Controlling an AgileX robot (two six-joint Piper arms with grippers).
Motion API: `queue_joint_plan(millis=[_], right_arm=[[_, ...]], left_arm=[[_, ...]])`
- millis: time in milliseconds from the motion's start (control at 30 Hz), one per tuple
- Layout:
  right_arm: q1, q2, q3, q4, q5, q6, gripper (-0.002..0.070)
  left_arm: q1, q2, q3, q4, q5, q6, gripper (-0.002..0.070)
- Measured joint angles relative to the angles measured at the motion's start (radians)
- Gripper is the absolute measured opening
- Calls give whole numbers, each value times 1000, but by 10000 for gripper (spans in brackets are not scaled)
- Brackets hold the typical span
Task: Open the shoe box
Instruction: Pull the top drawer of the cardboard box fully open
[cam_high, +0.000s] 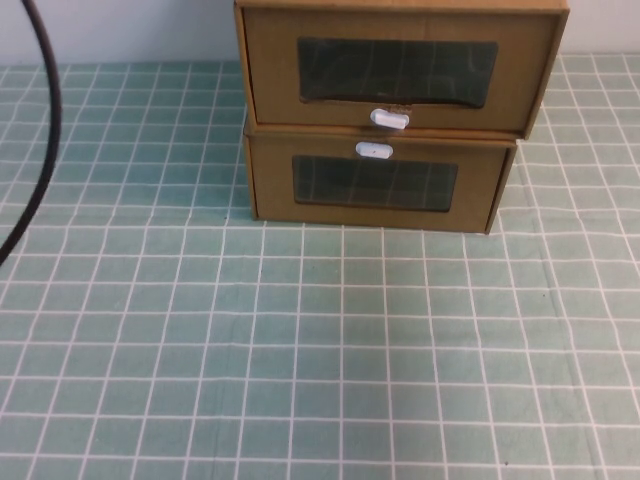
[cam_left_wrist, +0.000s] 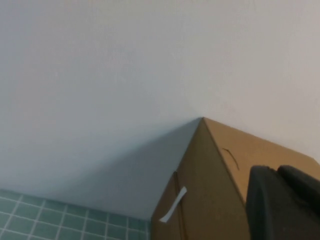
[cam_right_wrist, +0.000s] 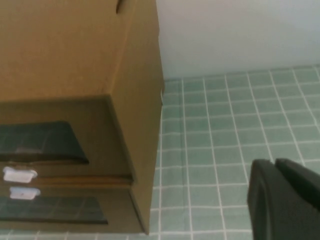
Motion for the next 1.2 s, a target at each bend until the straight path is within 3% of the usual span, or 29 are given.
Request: queue_joint_plan(millis=[133,300,433,600,767,933,1200], right_arm=[[4,92,0,74,0,-138,-13],[88,185,0,270,-6,-520,-13],[196,244,0,354,-8,-685,-13],[317,276,0,311,3,-755,-13],[357,276,0,237,18,-759,-13],[357,276,0,223,32,-759,-13],[357,279,0,223,4,-759,-13]], left_arm=[[-59,56,-3,14,-67,-48,-5],[-192,162,-77,283,-69,-29,-5],[-275,292,-267,440,7,-25,-5],[-285,503,-560,469,140,10,-5],[-285,690,-823,285,343,239,-5],[-285,845,-1063,-29,691,707,-5],[-286,979,-1224,-395,777,1030,-5]])
